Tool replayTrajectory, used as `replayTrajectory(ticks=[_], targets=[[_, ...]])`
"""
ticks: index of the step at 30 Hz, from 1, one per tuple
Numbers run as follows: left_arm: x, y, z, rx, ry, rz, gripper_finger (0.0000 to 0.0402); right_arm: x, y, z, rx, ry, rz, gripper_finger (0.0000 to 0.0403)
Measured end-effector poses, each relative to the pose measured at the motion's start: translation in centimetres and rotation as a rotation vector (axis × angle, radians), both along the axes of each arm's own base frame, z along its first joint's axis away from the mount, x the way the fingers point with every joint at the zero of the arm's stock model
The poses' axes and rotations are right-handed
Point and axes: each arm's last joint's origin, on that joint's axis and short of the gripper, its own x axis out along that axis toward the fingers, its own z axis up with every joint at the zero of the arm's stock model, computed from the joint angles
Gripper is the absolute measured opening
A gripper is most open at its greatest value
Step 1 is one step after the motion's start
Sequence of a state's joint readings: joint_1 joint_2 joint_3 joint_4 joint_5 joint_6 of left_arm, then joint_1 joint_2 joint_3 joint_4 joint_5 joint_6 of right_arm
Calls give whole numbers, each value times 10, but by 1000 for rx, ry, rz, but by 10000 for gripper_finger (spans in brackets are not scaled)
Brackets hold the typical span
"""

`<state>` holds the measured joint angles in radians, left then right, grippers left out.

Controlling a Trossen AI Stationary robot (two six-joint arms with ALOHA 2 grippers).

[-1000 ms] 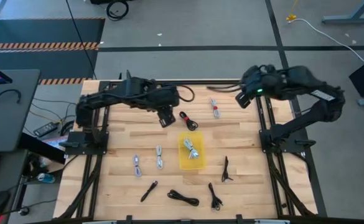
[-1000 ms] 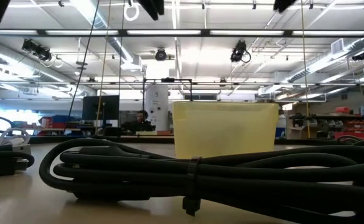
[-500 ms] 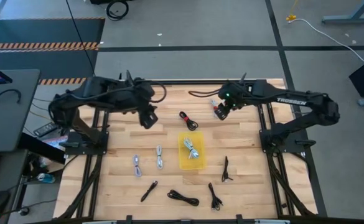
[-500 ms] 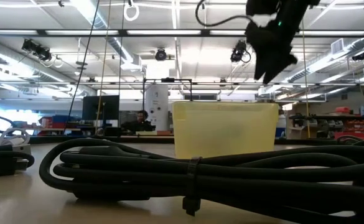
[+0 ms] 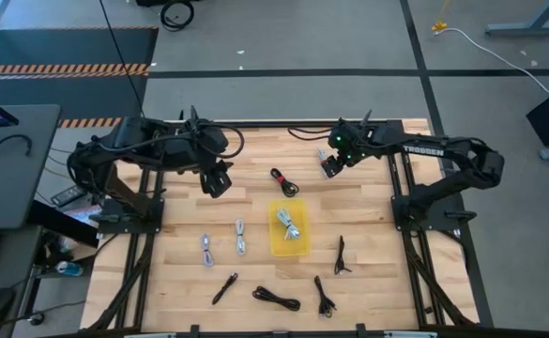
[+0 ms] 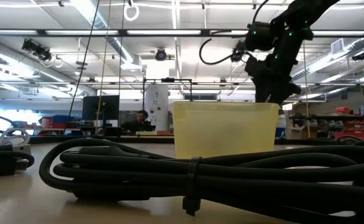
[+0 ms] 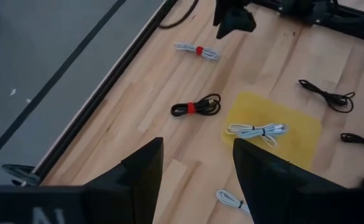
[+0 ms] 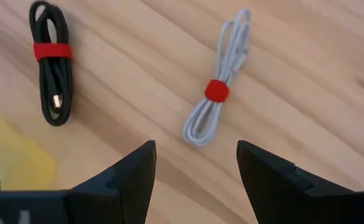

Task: Pick and place USB-C Cables
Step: Put the white charger cable into the yellow bin

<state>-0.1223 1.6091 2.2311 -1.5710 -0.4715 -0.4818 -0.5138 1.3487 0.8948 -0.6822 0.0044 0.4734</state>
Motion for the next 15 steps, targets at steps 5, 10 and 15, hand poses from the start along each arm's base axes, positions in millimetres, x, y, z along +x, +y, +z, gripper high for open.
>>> replayTrajectory(ticks=[5, 10, 15], targets=[[0, 0, 0, 8, 5, -12, 201, 14, -10, -19, 28, 0, 23, 230], [0, 0, 0, 22, 17, -37, 201, 21, -19, -37, 72, 8, 35, 229], [0, -1, 0, 39, 49, -116, 201, 22, -26, -50, 90, 53, 51, 229]])
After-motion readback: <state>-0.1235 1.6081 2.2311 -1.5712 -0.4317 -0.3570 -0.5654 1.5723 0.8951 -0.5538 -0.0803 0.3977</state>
